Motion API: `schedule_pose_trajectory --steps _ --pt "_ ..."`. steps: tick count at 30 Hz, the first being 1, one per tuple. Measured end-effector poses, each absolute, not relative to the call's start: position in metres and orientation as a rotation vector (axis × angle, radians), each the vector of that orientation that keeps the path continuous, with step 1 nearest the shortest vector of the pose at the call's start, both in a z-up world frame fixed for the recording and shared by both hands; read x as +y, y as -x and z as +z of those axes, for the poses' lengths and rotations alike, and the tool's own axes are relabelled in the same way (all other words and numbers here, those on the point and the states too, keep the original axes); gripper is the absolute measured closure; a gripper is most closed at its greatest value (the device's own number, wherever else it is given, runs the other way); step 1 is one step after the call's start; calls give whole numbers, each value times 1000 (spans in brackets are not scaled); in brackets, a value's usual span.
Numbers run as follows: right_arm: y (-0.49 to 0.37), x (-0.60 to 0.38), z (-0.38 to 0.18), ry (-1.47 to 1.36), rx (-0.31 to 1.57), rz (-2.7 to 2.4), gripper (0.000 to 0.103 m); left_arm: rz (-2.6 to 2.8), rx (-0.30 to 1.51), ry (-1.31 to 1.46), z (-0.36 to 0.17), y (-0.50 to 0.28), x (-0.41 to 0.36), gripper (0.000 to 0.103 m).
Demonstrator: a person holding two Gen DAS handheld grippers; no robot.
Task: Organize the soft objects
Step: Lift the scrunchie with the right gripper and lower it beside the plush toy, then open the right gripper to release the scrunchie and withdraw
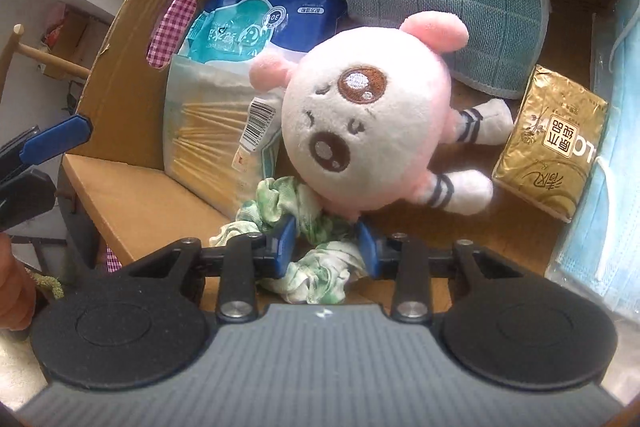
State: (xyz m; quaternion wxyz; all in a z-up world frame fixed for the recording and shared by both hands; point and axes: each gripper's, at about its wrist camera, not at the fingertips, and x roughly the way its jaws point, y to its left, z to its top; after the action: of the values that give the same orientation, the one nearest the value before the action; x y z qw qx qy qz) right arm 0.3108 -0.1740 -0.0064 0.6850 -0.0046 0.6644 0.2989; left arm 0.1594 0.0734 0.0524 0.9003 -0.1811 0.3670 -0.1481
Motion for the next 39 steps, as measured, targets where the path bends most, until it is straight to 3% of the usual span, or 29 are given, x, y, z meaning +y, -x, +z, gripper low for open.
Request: schedule_pose_trajectory --steps 2,5,8,11,19,26,39 --pt "-312 -176 6 -18 1475 670 69 -291 727 367 56 -150 78 21" --pt "-311 -179 32 -86 1433 712 67 -273 698 356 58 -138 85 15" --pt "-314 -177 43 -189 1457 769 54 -260 698 357 55 -130 90 14" --pt "-318 -163 26 -254 1575 798 47 -249 710 378 50 -125 96 14" --pt "-334 -138 -35 -253 1729 663 44 -218 710 400 43 -112 106 14" --pt "-320 -132 -12 -133 1561 672 40 -229 706 399 45 -101 102 14" --pt "-241 -237 93 -479 1169 760 34 -334 689 392 54 -76 81 14"
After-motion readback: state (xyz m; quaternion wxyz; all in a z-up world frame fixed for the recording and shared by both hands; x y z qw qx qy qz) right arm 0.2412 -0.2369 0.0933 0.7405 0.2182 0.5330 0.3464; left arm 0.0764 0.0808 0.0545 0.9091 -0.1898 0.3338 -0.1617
